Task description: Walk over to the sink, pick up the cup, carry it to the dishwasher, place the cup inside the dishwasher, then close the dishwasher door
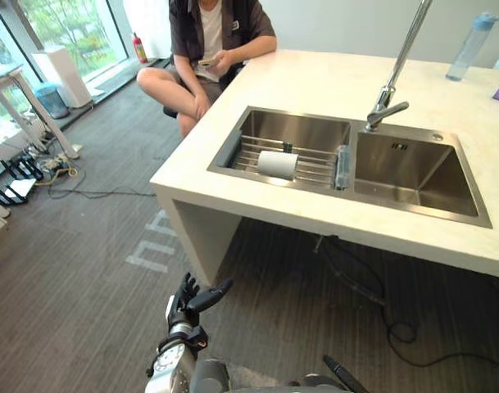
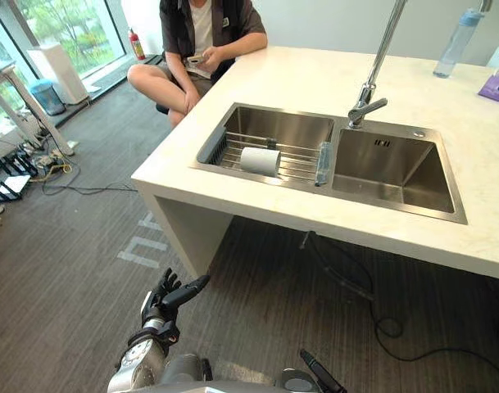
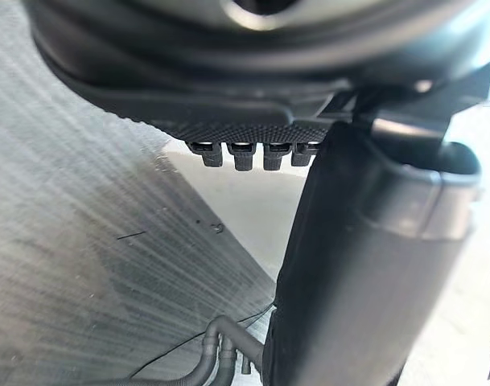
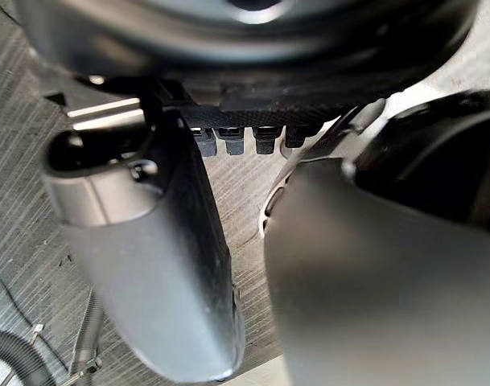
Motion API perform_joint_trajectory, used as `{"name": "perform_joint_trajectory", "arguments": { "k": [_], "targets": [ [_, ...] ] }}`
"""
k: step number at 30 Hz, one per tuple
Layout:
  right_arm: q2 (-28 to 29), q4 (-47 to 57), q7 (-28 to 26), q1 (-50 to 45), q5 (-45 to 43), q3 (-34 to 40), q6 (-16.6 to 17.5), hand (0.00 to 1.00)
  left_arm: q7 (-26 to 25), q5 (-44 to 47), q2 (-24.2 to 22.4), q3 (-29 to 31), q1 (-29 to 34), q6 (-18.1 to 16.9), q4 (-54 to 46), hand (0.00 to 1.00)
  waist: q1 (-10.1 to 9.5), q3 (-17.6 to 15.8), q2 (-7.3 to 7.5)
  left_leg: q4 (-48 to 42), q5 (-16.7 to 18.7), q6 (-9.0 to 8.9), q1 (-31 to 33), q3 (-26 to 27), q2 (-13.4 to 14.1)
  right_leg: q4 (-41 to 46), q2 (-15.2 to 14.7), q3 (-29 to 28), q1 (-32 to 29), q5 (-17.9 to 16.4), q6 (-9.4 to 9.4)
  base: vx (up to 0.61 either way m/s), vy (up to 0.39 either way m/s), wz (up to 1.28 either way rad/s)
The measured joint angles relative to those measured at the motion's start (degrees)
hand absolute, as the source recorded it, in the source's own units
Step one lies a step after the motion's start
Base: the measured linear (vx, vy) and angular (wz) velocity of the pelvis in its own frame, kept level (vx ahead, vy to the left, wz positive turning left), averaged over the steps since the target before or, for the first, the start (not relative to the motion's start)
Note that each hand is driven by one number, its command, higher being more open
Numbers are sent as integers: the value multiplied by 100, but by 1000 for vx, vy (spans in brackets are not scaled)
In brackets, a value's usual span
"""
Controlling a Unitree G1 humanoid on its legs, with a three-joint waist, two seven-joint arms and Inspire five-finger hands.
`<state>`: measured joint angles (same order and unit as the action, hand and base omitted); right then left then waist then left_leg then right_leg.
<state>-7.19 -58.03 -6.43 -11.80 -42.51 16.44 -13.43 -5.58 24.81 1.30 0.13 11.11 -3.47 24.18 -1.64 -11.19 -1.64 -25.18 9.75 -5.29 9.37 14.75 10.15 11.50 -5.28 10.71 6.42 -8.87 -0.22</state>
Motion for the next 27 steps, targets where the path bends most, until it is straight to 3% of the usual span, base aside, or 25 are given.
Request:
{"name": "perform_joint_trajectory", "arguments": {
  "k": [2,3,4,8,9,16,21,24,27],
  "targets": [
    [-34,9,-48,-17,8,73,-9,100,-89,-59,2,-5,93,-39,-385,100,-84,-19,-43,775,-586,-33,-11,-2,-45,-25,-97,-190,23,-84,174,191,196,-62],
    [-84,53,-113,-65,-15,71,58,100,-135,-176,-3,-5,225,-128,-922,100,-137,-32,-145,957,-1426,-46,-118,-2,18,65,-93,-301,28,-197,330,260,299,-50],
    [-108,75,-134,-129,-51,68,181,100,-131,-241,19,-2,252,-196,-1469,100,-134,-15,-236,1059,-1440,11,-294,-43,29,221,-126,-330,27,-337,462,265,317,-33],
    [-32,150,-137,-233,-310,12,552,100,70,-230,213,63,-206,-498,-2481,100,-163,-11,-51,1315,-1078,358,-410,145,-408,625,-672,-41,-189,-514,707,150,209,-4],
    [-239,-167,-802,-452,-577,461,446,100,223,-123,215,-281,116,-733,-1721,100,-148,643,-464,2701,-2217,34,-902,-310,-288,-63,-373,664,29,-187,688,0,0,0],
    [-238,-164,-801,-456,-560,452,447,100,205,-57,235,-258,115,-733,-1738,100,-133,657,-458,2699,-2217,35,-906,-279,-255,-94,-367,625,32,-175,673,0,0,-1],
    [-230,-107,-621,-453,-110,279,478,100,64,407,268,165,121,-719,-2209,100,-128,711,-418,2708,-2196,52,-908,-164,-221,-349,-277,583,125,-60,635,0,-3,-5],
    [-200,-109,-220,-428,230,260,438,100,57,885,272,675,149,-614,-3517,100,-147,801,-422,2702,-1870,131,-910,-181,-221,-368,-250,698,180,-97,657,48,10,14],
    [-103,-142,154,-405,560,356,437,100,108,1230,434,1274,52,-621,-5081,100,-162,871,-305,2633,-1737,243,-909,-312,-489,-234,-511,855,250,-130,783,125,45,26]
  ]
}}
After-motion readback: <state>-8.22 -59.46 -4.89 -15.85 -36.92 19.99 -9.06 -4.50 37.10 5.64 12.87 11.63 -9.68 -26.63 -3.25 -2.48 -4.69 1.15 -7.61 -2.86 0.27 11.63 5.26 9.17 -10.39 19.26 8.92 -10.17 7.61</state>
